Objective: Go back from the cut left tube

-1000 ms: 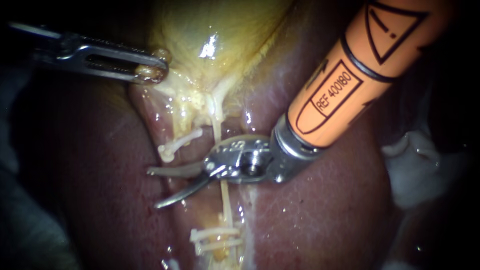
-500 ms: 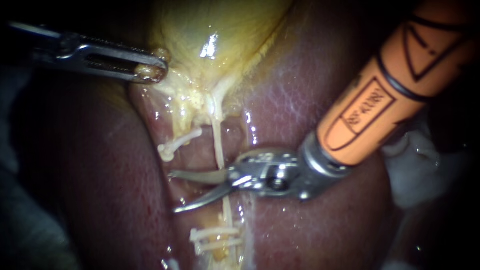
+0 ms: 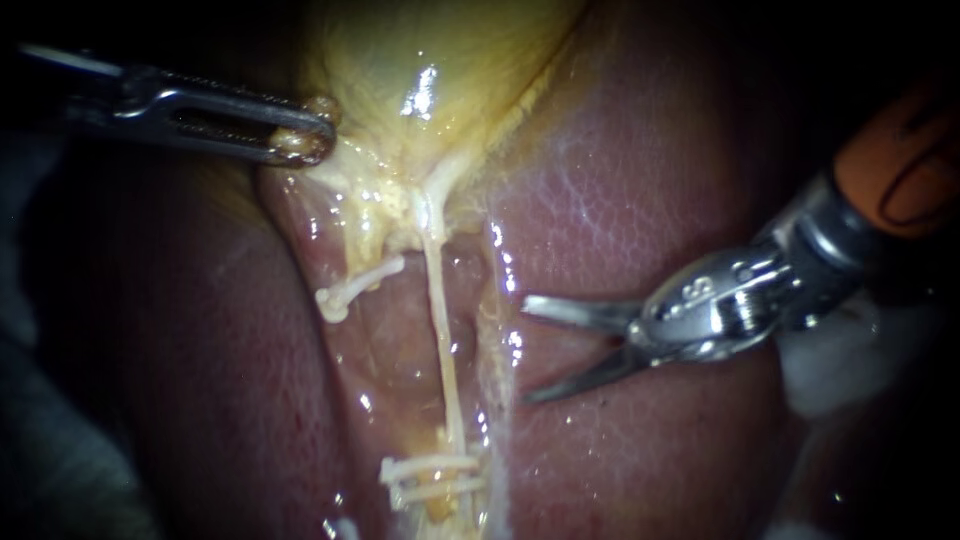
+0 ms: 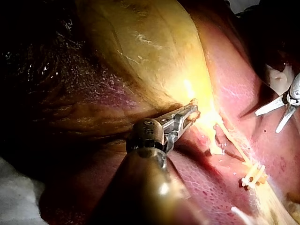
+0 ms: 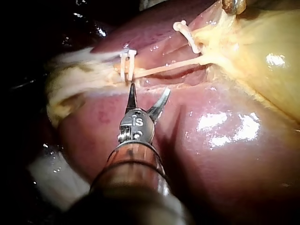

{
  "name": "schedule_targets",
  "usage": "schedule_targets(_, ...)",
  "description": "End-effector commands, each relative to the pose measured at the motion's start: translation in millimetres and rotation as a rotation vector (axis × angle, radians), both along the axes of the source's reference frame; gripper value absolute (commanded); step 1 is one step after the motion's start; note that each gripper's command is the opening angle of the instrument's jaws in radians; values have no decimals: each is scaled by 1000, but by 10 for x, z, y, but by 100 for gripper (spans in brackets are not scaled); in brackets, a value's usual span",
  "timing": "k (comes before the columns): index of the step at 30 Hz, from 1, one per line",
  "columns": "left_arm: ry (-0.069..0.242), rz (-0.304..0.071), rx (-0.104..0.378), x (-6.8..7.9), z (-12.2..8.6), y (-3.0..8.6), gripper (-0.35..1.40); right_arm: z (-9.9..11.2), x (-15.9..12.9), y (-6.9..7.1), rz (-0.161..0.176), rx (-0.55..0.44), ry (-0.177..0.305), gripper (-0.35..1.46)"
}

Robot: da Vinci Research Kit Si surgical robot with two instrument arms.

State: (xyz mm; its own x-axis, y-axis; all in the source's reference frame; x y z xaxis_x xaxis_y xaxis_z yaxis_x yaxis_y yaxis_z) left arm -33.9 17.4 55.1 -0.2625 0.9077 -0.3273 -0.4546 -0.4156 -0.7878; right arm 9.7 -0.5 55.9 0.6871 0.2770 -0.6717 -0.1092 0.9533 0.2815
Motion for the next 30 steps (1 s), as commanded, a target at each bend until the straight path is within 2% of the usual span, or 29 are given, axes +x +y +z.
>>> schedule_targets(1, 0, 0, 0, 0, 0, 0, -35, -2, -5, 3, 9, -9, -13, 142)
schedule_targets(7, 0, 0, -1, 0, 1, -1, -35, -7, -14, 10, 34, -41, -60, 142)
schedule_targets(11, 1, -1, -2, -2, 3, -2, -35, -7, -15, 10, 32, -33, -64, 142)
schedule_targets(15, 4, -4, -6, -5, 8, -5, -35, -7, -16, 10, 18, -9, -44, 142)
schedule_targets(23, 2, 1, -12, -26, 33, -15, -35, -6, -18, 10, 17, -9, -44, 142)
schedule_targets(27, -2, 6, -11, -36, 41, -17, -35, -5, -18, 10, 17, -9, -44, 143)
schedule_targets(30, -1, 5, -11, -38, 41, -16, -35, -5, -18, 10, 17, -9, -44, 143)
